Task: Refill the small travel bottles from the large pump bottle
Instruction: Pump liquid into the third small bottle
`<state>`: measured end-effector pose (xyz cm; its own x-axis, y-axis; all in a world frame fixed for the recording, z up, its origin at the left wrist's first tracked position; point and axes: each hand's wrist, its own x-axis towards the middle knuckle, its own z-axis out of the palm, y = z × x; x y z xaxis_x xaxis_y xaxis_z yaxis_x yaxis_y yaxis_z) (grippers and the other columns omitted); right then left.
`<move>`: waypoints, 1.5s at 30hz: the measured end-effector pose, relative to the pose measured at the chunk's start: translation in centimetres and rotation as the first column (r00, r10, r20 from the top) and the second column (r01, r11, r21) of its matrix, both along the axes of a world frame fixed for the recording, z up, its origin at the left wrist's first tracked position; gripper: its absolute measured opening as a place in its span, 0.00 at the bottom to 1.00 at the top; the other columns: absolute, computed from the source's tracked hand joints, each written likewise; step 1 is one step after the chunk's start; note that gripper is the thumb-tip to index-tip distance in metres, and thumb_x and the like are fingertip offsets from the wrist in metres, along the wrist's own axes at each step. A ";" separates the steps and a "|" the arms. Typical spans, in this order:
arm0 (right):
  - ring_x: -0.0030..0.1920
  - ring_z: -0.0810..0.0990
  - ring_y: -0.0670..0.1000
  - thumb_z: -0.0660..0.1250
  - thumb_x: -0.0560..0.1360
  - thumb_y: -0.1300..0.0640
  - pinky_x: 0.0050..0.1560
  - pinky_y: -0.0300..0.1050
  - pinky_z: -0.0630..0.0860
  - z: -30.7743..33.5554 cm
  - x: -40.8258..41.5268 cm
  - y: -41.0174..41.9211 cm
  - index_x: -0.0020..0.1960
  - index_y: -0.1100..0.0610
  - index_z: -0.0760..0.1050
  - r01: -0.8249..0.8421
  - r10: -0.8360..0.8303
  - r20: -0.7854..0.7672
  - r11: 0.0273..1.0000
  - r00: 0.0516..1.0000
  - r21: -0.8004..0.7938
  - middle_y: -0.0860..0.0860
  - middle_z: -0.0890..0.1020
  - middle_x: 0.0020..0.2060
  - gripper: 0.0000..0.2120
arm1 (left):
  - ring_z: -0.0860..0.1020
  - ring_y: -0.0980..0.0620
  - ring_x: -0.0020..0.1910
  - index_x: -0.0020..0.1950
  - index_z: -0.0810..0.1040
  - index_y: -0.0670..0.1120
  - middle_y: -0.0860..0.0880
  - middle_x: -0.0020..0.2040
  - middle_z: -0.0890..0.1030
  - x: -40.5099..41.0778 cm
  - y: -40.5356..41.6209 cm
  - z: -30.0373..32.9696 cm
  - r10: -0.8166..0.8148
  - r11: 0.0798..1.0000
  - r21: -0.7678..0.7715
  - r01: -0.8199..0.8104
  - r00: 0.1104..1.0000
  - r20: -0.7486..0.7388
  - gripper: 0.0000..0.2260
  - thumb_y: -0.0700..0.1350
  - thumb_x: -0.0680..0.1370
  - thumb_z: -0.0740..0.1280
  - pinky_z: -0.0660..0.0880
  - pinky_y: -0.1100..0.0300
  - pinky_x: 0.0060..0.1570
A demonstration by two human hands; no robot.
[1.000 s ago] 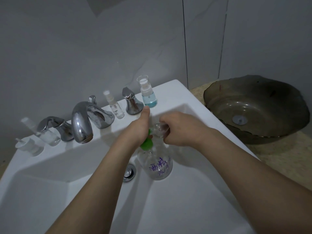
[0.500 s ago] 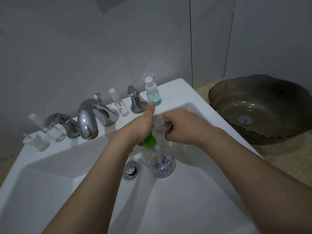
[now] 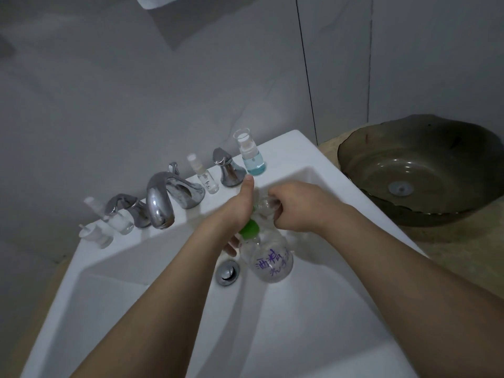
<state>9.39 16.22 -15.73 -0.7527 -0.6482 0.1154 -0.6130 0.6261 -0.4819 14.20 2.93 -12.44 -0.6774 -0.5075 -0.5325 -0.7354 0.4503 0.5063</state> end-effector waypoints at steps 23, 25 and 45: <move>0.46 0.77 0.54 0.64 0.70 0.58 0.45 0.43 0.71 0.4 0.4 0.7 0.44 0.50 0.71 0.021 -0.018 0.050 0.999 0.999 -0.042 0.49 0.77 0.43 0.05 | 0.79 0.35 0.45 0.56 0.77 0.40 0.38 0.51 0.81 -0.4 2.1 0.6 0.327 0.944 0.042 -0.326 0.945 -0.017 0.26 0.58 0.78 0.50 0.76 0.32 0.45; 0.42 0.73 0.53 0.64 0.71 0.59 0.45 0.43 0.70 0.4 0.5 0.8 0.44 0.50 0.70 0.015 -0.014 0.050 1.000 0.999 -0.010 0.49 0.76 0.41 0.05 | 0.79 0.36 0.44 0.58 0.75 0.40 0.37 0.51 0.81 -0.4 2.4 0.3 0.355 0.935 0.026 -0.354 0.933 -0.060 0.26 0.58 0.80 0.47 0.77 0.34 0.46; 0.41 0.74 0.51 0.64 0.70 0.58 0.42 0.44 0.71 0.2 0.3 0.3 0.43 0.49 0.71 0.029 -0.025 0.058 0.997 0.998 -0.069 0.46 0.74 0.39 0.05 | 0.78 0.35 0.44 0.60 0.74 0.42 0.38 0.52 0.79 -0.5 1.3 1.8 0.213 0.973 0.079 -0.218 0.975 0.069 0.39 0.72 0.75 0.44 0.76 0.30 0.45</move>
